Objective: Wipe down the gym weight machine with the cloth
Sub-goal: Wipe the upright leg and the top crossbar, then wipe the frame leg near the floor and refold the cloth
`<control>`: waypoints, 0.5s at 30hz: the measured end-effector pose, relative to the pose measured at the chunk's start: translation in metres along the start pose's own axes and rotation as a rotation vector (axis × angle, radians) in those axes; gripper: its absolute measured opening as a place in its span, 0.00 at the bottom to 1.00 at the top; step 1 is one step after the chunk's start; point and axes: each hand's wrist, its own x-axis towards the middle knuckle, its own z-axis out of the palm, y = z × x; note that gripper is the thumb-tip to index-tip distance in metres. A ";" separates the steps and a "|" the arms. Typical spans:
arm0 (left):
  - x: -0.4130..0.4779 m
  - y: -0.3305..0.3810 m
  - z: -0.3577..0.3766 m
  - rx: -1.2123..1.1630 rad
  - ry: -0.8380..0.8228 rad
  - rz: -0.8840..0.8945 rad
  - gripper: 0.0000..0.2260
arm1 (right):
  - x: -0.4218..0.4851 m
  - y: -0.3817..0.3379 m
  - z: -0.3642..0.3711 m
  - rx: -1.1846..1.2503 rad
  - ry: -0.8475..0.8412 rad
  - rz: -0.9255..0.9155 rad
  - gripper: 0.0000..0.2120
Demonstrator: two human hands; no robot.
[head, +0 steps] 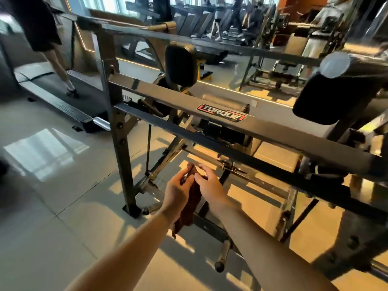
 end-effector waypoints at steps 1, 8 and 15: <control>-0.002 -0.006 -0.007 -0.020 0.011 -0.023 0.13 | -0.001 0.003 0.007 -0.021 -0.027 0.026 0.18; -0.017 -0.044 -0.055 -0.038 0.118 -0.193 0.10 | -0.010 0.028 0.064 -0.041 -0.099 0.027 0.12; -0.013 -0.071 -0.133 -0.008 0.236 -0.216 0.10 | 0.006 0.035 0.155 0.010 -0.085 0.100 0.08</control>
